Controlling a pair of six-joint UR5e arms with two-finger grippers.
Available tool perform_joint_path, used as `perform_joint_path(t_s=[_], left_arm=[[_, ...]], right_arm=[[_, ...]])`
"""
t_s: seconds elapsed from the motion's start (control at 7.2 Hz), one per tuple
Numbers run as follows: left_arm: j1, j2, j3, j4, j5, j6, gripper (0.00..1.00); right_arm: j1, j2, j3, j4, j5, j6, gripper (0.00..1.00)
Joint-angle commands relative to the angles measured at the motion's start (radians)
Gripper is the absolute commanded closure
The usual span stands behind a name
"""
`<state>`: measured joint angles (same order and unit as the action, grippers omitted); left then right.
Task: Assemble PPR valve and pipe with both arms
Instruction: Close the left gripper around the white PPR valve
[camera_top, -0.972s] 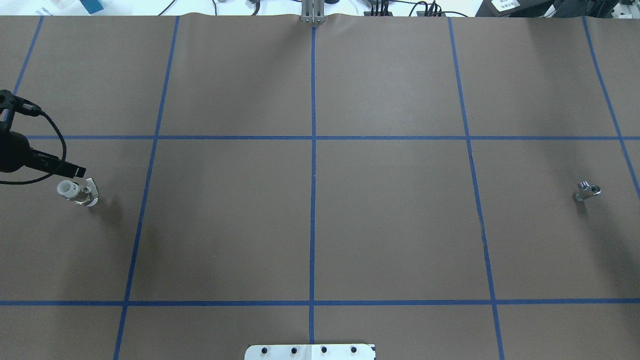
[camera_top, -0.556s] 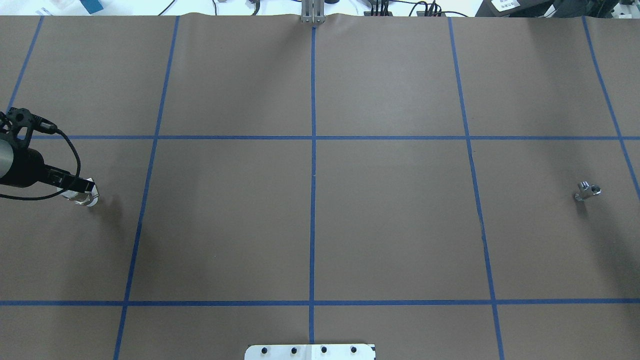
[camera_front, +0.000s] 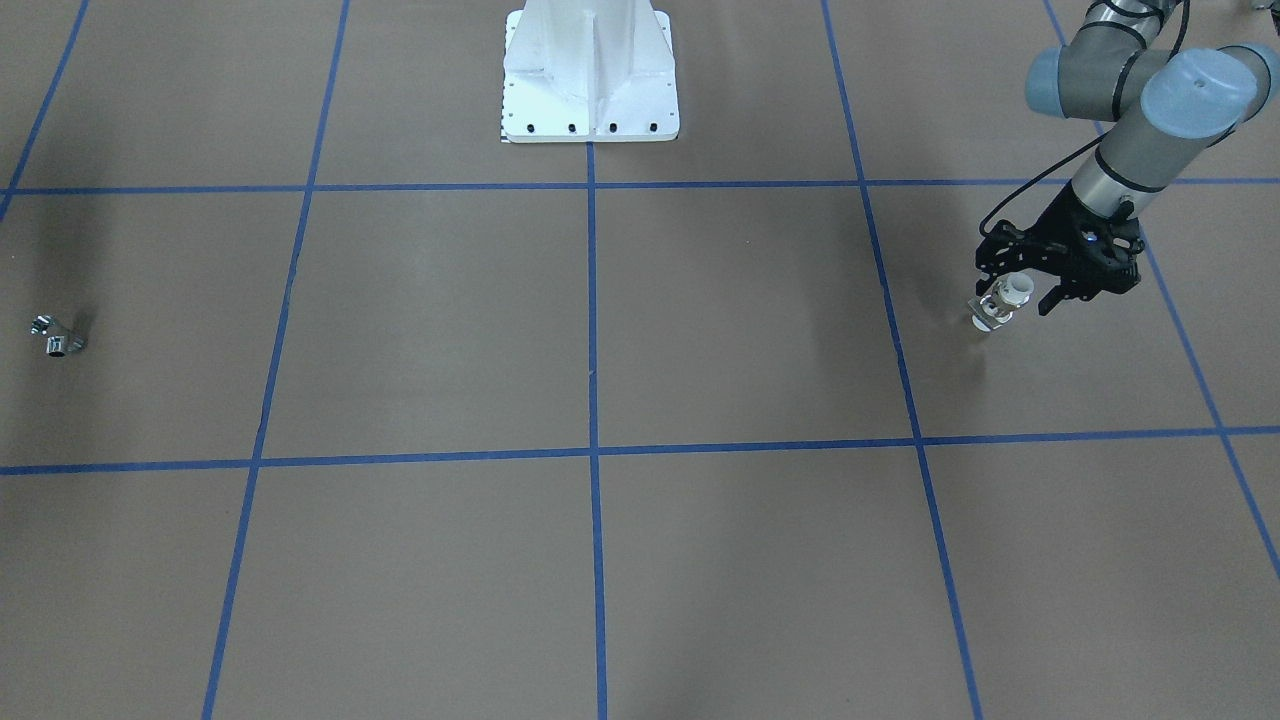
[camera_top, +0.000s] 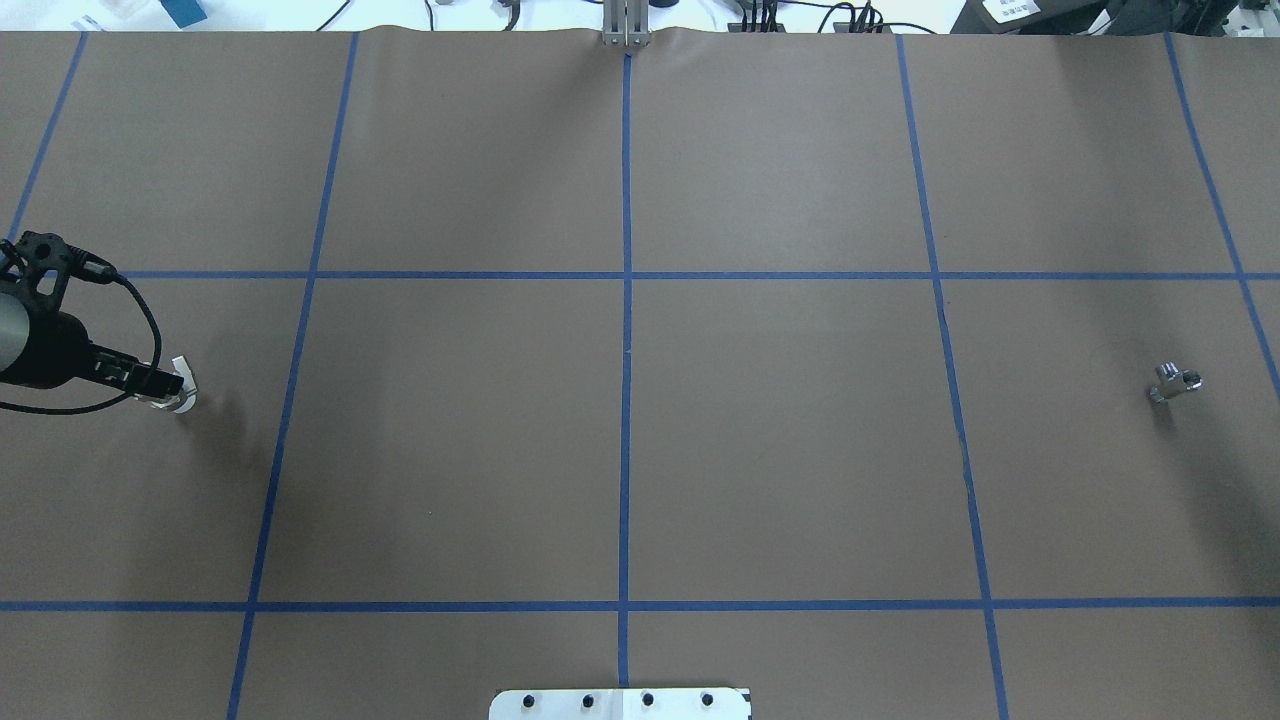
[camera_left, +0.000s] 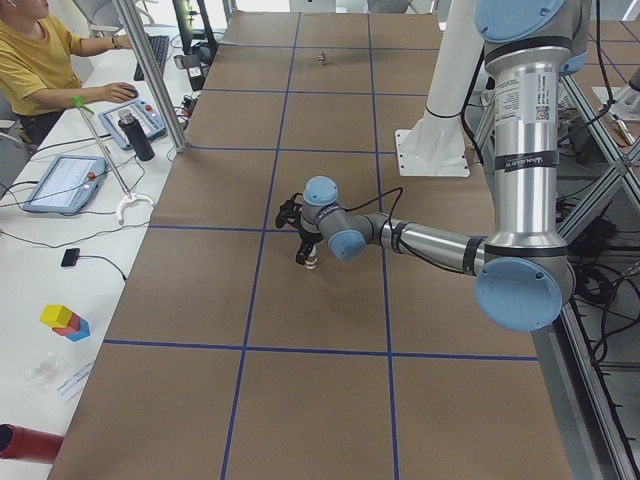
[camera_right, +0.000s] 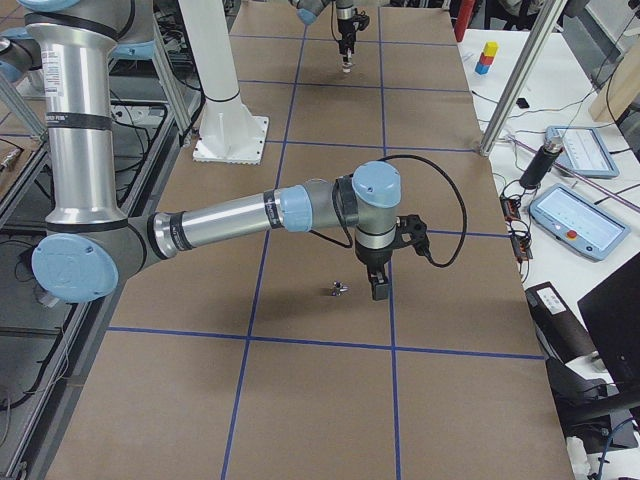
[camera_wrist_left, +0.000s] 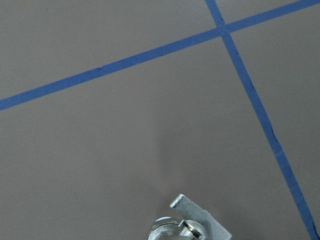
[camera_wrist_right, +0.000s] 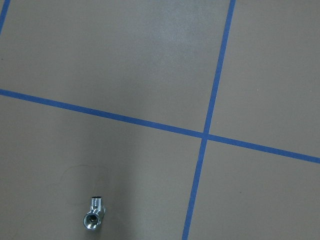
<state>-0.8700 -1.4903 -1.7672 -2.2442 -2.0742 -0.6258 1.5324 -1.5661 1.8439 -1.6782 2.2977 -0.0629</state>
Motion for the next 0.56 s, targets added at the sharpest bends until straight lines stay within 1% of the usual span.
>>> perform_joint_path(t_s=[0.0, 0.14, 0.28, 0.42], left_arm=[[0.0, 0.001, 0.002, 0.0, 0.0, 0.001, 0.21], [0.0, 0.001, 0.002, 0.0, 0.0, 0.002, 0.21], [0.0, 0.001, 0.002, 0.0, 0.0, 0.002, 0.31], [0.0, 0.002, 0.002, 0.0, 0.0, 0.006, 0.71]], right_arm=[[-0.002, 0.0, 0.0, 0.0, 0.0, 0.002, 0.0], [0.0, 0.0, 0.0, 0.0, 0.0, 0.002, 0.0], [0.0, 0.0, 0.0, 0.0, 0.0, 0.0, 0.0], [0.0, 0.0, 0.0, 0.0, 0.0, 0.0, 0.0]])
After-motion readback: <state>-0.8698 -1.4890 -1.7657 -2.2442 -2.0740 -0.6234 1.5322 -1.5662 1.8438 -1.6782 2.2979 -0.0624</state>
